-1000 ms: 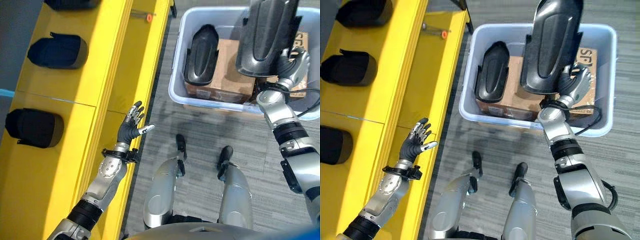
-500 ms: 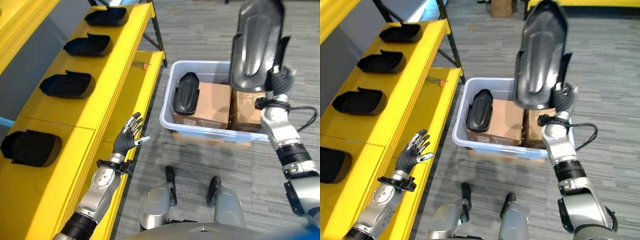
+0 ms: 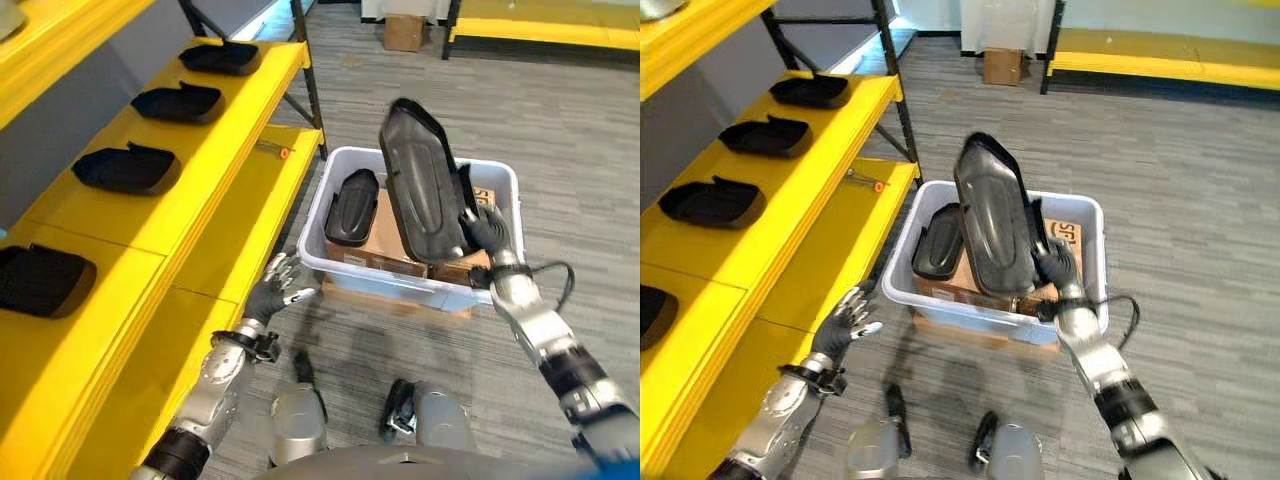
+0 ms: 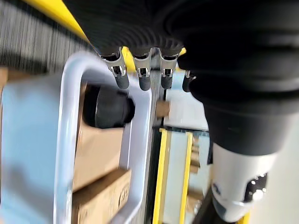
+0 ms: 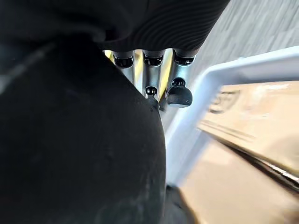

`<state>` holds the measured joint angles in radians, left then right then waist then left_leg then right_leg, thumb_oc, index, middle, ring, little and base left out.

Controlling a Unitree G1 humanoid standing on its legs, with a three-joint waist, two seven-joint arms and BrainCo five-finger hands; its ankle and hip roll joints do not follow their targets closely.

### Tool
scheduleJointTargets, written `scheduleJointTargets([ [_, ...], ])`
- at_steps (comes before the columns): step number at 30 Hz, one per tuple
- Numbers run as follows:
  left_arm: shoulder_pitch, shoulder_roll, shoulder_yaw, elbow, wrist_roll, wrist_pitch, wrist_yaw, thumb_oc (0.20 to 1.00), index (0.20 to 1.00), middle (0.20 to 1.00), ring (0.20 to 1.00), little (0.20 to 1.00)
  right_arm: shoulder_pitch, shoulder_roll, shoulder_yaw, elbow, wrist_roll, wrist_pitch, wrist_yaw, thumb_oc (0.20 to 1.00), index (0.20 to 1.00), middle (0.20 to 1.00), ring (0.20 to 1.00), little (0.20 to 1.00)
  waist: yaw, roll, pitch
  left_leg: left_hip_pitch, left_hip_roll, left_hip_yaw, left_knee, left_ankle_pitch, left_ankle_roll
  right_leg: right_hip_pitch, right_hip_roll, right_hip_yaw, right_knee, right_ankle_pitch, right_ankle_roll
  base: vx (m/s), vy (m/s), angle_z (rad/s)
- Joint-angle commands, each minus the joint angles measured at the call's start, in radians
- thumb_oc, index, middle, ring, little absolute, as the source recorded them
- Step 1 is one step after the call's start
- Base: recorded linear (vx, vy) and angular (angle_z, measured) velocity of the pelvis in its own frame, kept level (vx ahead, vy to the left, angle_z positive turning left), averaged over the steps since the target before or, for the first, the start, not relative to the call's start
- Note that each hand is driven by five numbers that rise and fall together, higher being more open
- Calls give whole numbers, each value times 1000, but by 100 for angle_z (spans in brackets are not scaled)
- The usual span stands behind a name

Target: Move parts from the plastic box to the shelf.

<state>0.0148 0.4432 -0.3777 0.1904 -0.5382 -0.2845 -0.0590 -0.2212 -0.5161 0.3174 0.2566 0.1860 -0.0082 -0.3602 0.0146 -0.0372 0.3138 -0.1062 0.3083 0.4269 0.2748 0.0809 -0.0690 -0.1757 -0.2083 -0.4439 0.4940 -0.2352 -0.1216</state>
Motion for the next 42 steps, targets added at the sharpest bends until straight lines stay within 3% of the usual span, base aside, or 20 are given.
scheduleJointTargets([
  [1,-16,-14,19,-70,77,-58,26,1000,1000,1000,1000,1000,-104,-19,-43,-80,49,-121,-1,200,200,200,200,200,-42,14,9,86,-14,-82,34,-16,-38,112,18,90,-131,40,92,-137,425,35],
  [5,-46,-2,-2,-85,119,-23,88,1000,1000,1000,1000,1000,-53,-1,-47,-89,88,-143,50,200,200,200,200,200,-59,40,-27,161,-98,-47,-108,-134,19,115,-11,107,-177,107,154,8,492,23],
  [11,19,44,44,-121,134,-7,125,1000,1000,1000,1000,1000,-21,44,-28,-130,107,-153,125,200,200,200,200,200,-14,52,-59,202,-143,-45,-197,-139,43,162,-55,79,-275,186,230,30,313,29],
  [13,38,52,59,-133,140,1,142,1000,1000,1000,1000,1000,-29,58,-15,-144,118,-143,140,200,200,200,200,200,9,51,-57,193,-148,-50,-196,-141,46,170,-68,62,-286,196,239,-84,243,42],
  [15,52,62,84,-139,157,-34,185,1000,1000,1000,1000,1000,-93,91,29,-169,130,-123,158,200,200,200,200,200,83,47,-28,134,-157,-79,-170,-141,50,177,-101,12,-287,200,245,-216,344,72],
  [18,54,65,91,-146,182,-46,213,1000,1000,1000,1000,1000,-114,100,39,-169,123,-123,156,200,200,200,200,200,101,47,-19,119,-158,-89,-164,-140,49,182,-106,-1,-291,202,245,-115,134,55],
  [19,56,72,109,-156,213,-65,233,1000,1000,1000,1000,1000,-155,113,61,-173,122,-106,151,200,200,200,200,200,142,45,-7,92,-166,-99,-151,-138,50,202,-120,-36,-308,212,250,-178,203,22],
  [23,70,78,131,-170,223,-69,230,1000,1000,1000,1000,1000,-196,133,91,-187,130,-75,151,200,200,200,200,200,194,36,-1,73,-186,-109,-123,-151,63,243,-146,-87,-341,251,262,-98,207,30],
  [25,76,74,128,-159,226,-77,215,1000,1000,1000,1000,1000,-197,147,107,-192,123,-65,146,200,200,200,200,200,206,32,-8,78,-201,-112,-126,-156,73,262,-161,-100,-359,281,270,-7,274,25],
  [26,84,62,115,-148,220,-81,178,1000,1000,1000,1000,1000,-180,171,135,-198,121,-56,126,200,200,200,200,200,218,20,-25,96,-235,-117,-150,-167,95,268,-197,-108,-355,374,297,23,291,31],
  [28,85,55,92,-137,243,-91,167,1000,1000,1000,1000,1000,-164,181,144,-187,124,-58,123,200,200,200,200,200,211,22,-39,119,-262,-127,-190,-169,114,248,-204,-80,-299,390,307,56,324,38],
  [29,80,53,77,-130,248,-94,164,1000,1000,1000,1000,1000,-153,176,145,-186,137,-61,114,200,200,200,200,200,195,24,-44,126,-277,-154,-215,-169,122,235,-171,-25,-290,369,300,97,237,20],
  [31,62,50,46,-117,260,-93,153,1000,1000,1000,1000,1000,-121,151,145,-213,162,-46,90,200,200,200,200,200,148,21,-57,132,-300,-208,-262,-147,144,201,-35,73,-299,280,259,42,96,41],
  [34,52,39,31,-107,254,-100,158,1000,1000,1000,1000,1000,-84,130,131,-210,177,-36,138,200,200,200,200,200,116,14,-77,165,-320,-223,-332,-120,137,176,79,95,-329,235,244,47,104,102],
  [36,35,21,11,-95,243,-100,161,1000,1000,1000,1000,1000,-66,116,127,-195,175,-40,159,200,200,200,200,200,82,6,-89,188,-349,-252,-360,-115,134,156,153,150,-401,247,225,117,70,3],
  [42,32,-7,-20,-62,259,-101,130,1000,1000,1000,1000,1000,33,104,79,-190,174,-57,195,200,200,200,200,200,4,-8,-118,214,-407,-357,-362,-133,151,116,246,339,-444,293,212,136,-15,57],
])
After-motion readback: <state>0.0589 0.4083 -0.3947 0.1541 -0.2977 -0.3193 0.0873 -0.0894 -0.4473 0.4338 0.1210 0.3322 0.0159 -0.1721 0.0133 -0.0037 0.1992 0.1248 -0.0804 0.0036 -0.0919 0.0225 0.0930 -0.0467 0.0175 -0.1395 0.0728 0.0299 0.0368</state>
